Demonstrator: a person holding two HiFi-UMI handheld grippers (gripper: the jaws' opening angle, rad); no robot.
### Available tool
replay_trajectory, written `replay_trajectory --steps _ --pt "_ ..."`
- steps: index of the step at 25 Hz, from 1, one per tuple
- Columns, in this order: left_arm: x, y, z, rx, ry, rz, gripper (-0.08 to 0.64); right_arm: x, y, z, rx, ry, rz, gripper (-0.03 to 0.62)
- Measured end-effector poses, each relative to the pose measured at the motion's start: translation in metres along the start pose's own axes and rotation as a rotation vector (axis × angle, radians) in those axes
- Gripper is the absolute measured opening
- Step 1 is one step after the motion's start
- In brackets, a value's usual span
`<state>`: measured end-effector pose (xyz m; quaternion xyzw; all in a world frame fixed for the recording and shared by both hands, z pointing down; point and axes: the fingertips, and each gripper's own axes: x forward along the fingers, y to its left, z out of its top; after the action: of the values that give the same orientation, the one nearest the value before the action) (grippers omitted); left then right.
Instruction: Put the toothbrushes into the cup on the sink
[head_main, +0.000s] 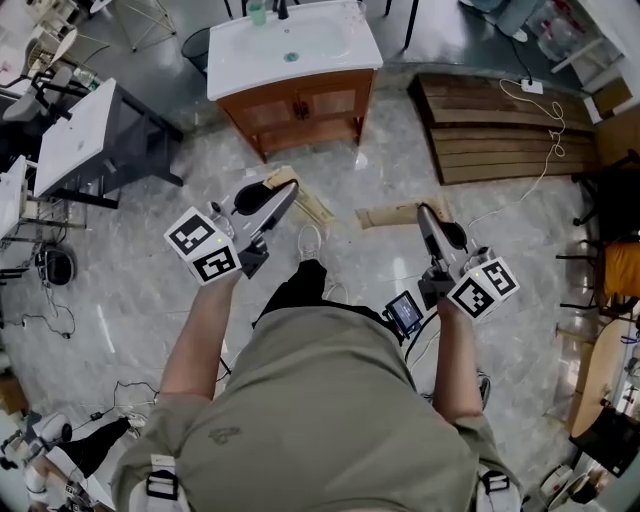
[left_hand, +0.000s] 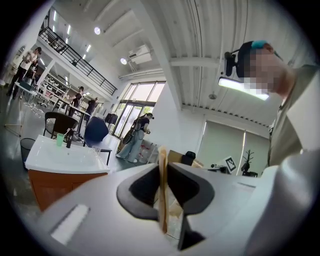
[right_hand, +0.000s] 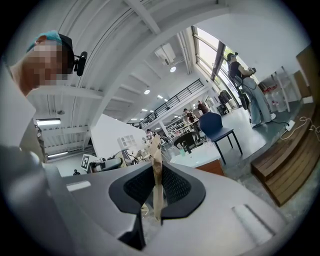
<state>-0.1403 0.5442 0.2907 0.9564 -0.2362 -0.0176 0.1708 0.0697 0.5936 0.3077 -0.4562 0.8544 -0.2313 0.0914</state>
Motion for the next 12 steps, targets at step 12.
replay_trajectory --steps 12 --pt "0.041 0.086 0.019 -0.039 0.017 -0.009 0.052 0.077 -0.05 0.017 0.01 0.039 -0.048 0.043"
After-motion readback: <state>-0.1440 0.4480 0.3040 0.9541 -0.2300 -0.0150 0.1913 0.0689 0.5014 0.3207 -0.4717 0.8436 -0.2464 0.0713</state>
